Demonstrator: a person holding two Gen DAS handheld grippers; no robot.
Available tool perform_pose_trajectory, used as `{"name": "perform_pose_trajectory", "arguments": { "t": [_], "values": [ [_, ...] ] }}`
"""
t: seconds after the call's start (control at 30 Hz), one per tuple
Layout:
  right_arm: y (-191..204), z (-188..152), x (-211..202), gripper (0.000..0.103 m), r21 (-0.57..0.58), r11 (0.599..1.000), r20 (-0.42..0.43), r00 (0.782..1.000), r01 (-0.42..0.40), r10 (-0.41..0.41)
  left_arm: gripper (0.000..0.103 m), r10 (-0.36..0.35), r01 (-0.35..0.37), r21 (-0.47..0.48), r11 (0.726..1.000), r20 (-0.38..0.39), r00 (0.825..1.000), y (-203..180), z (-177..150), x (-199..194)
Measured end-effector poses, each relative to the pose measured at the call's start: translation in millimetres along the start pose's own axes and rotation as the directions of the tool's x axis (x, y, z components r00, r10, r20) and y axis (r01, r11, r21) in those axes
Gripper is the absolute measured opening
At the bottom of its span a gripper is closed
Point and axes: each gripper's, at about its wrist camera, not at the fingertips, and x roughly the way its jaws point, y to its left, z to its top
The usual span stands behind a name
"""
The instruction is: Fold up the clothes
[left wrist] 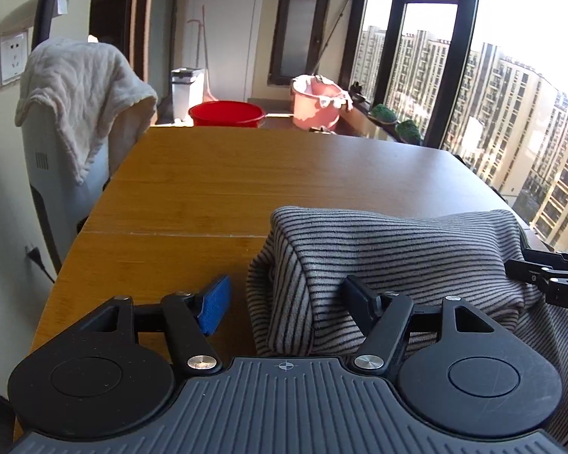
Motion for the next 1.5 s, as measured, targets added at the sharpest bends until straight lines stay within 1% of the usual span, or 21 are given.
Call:
{"name": "perform_pose_trajectory", "arguments": {
  "t": [0.07,0.17,0.23,0.3,0.4,0.43,0.5,0.6,0.73,0.8,0.87,0.93,0.97,1.03,1.07,1.17,1.23,1.27,1.37,1.47,1.5],
  "values": [
    [-2,0,2,0.047,0.017,1.000,0.005,1.000,-0.002,0.002,0.070,0.003,-0.002,-0.031,1.000,0.016,1.000,0,9,-9],
    [-6,4,5,0.049,0.056,0.998,0.006,1.000,-0.010,0.010,0.071,0.007,-0.004,-0.024,1.000,0.106,0.994,-8,17,-37],
    [-2,5,7,0.051,0.062,0.998,0.007,1.000,0.003,-0.003,0.073,-0.022,0.028,-0.032,0.999,0.162,0.987,-13,22,-55],
    [4,6,9,0.052,0.058,0.998,0.007,1.000,0.023,-0.023,0.073,-0.090,0.097,-0.032,0.995,0.183,0.979,-18,22,-62],
    [6,5,8,0.052,0.055,0.998,0.011,0.999,0.034,-0.035,0.073,-0.181,0.184,-0.004,0.983,0.162,0.970,-32,21,-57],
    [6,5,8,0.052,0.058,0.998,0.013,0.999,0.033,-0.034,0.073,-0.190,0.191,0.004,0.981,0.143,0.971,-36,19,-49],
    [3,5,6,0.052,0.070,0.997,0.015,1.000,0.022,-0.023,0.073,-0.194,0.195,-0.009,0.981,0.090,0.977,-38,12,-29],
    [-1,5,2,0.052,0.058,0.998,0.014,1.000,0.004,-0.005,0.072,-0.197,0.198,-0.068,0.978,0.018,0.980,-30,-2,-1],
    [-1,17,-12,0.055,0.054,0.999,0.029,1.000,0.000,-0.002,0.071,-0.223,0.224,-0.088,0.971,0.025,0.975,-17,-10,7],
    [4,29,-28,0.055,0.022,0.999,0.088,0.996,-0.035,0.033,0.071,-0.218,0.219,-0.072,0.973,0.015,0.976,-16,-8,9],
    [13,43,-36,0.059,-0.040,0.995,0.118,0.988,-0.095,0.099,0.071,-0.212,0.212,-0.063,0.975,0.013,0.977,-15,-7,9],
    [21,53,-27,0.065,-0.099,0.985,0.072,0.987,-0.138,0.146,0.071,-0.204,0.205,-0.059,0.977,0.016,0.979,-13,-7,8],
    [23,53,-15,0.066,-0.132,0.981,0.014,0.989,-0.142,0.145,0.071,-0.198,0.199,-0.061,0.978,0.019,0.980,-12,-8,7],
    [20,45,10,0.067,-0.176,0.979,-0.096,0.991,-0.106,0.090,0.071,-0.186,0.187,-0.070,0.980,0.017,0.982,-6,-10,5],
    [17,40,22,0.070,-0.195,0.977,-0.140,0.988,-0.091,0.064,0.071,-0.195,0.195,-0.081,0.977,0.011,0.981,-3,-10,4],
    [18,50,23,0.072,-0.200,0.971,-0.137,0.985,-0.133,0.107,0.076,-0.206,0.203,-0.113,0.973,-0.014,0.978,3,-8,-4],
    [33,68,19,0.077,-0.255,0.939,-0.100,0.972,-0.231,0.212,0.095,-0.195,0.193,-0.112,0.975,-0.009,0.981,4,-4,-12],
    [43,78,19,0.083,-0.296,0.913,-0.091,0.959,-0.282,0.267,0.096,-0.186,0.185,-0.106,0.977,0.001,0.983,5,-2,-17],
    [83,100,41,0.086,-0.442,0.819,-0.134,0.930,-0.366,0.343,0.096,-0.176,0.176,-0.111,0.978,0.013,0.984,14,3,-24],
    [113,110,74,0.086,-0.468,0.778,-0.208,0.908,-0.418,0.363,0.096,-0.143,0.142,-0.138,0.980,0.005,0.990,30,3,-28],
    [124,110,87,0.086,-0.470,0.763,-0.242,0.897,-0.443,0.371,0.096,-0.125,0.125,-0.148,0.981,0.009,0.992,38,2,-32]
  ]
}}
